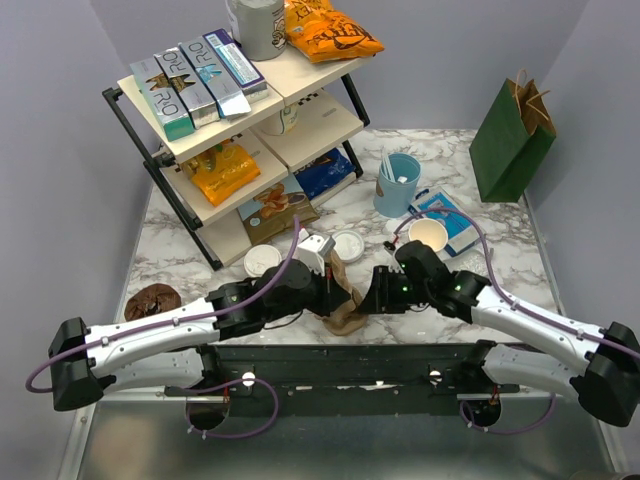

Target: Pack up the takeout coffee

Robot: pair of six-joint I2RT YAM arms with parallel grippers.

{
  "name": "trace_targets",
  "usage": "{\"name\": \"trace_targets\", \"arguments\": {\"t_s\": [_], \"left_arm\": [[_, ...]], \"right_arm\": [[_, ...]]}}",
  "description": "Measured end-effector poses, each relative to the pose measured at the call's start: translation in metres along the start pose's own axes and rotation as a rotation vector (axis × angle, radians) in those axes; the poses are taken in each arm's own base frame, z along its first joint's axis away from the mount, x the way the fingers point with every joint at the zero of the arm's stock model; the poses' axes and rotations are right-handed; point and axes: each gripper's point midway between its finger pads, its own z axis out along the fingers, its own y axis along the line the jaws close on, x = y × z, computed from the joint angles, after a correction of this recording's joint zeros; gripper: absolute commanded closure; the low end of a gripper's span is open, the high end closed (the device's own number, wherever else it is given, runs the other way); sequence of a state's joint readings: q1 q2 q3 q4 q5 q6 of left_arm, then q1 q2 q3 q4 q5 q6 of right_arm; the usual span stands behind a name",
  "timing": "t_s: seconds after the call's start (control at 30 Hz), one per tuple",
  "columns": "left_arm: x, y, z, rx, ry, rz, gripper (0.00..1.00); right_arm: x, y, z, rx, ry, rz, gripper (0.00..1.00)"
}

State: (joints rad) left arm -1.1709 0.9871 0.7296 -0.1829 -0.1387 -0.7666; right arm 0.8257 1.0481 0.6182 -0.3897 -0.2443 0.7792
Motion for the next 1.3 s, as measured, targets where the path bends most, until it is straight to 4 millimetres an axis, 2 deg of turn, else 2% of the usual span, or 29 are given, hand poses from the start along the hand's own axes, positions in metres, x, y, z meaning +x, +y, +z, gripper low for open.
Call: {"name": "trace_targets", "arguments": {"t_s": [0.07, 0.3, 0.47, 0.6, 0.63, 0.77, 0.93, 1.0, 1.1, 1.2, 1.3], "left_arm": [[-0.006, -0.003, -0.004, 0.006, -0.019, -0.003, 1.00], [-0.010, 0.000, -0.007, -0.009, -0.035, -0.004, 1.00], [-0.010, 0.000, -0.007, -0.012, -0.037, -0.005, 1.00], [-0.010, 0.001, -0.007, -0.013, -0.037, -0.005, 1.00], [-0.011, 0.001, -0.007, -0.015, -0.039, -0.006, 1.00], [-0.015, 0.006, -0.006, -0.029, -0.047, -0.012, 1.00], [-0.032, 0.015, -0.007, -0.060, -0.084, -0.028, 1.00], [-0.039, 0.014, -0.010, -0.058, -0.100, -0.024, 1.00], [-0.048, 0.011, -0.018, -0.047, -0.124, -0.011, 1.00], [-0.057, 0.006, -0.027, -0.040, -0.144, 0.007, 1.00], [-0.078, -0.008, -0.041, 0.000, -0.202, 0.011, 1.00]], "right_arm": [[-0.006, 0.005, -0.004, -0.011, -0.028, -0.016, 0.43], [-0.018, 0.009, -0.008, -0.017, -0.077, -0.070, 0.36], [-0.021, 0.000, -0.002, 0.027, -0.079, -0.119, 0.34], [-0.022, -0.015, 0.013, 0.087, -0.059, -0.132, 0.36], [-0.020, -0.020, 0.018, 0.106, -0.047, -0.128, 0.38], [-0.012, -0.036, 0.035, 0.168, 0.006, -0.103, 0.60], [-0.009, -0.040, 0.041, 0.191, 0.027, -0.079, 0.66], [-0.009, -0.040, 0.042, 0.193, 0.030, -0.076, 0.74], [-0.009, -0.039, 0.044, 0.196, 0.036, -0.076, 0.79], [-0.010, -0.038, 0.046, 0.202, 0.046, -0.075, 0.88], [-0.009, -0.040, 0.047, 0.218, 0.064, -0.069, 0.93]]}}
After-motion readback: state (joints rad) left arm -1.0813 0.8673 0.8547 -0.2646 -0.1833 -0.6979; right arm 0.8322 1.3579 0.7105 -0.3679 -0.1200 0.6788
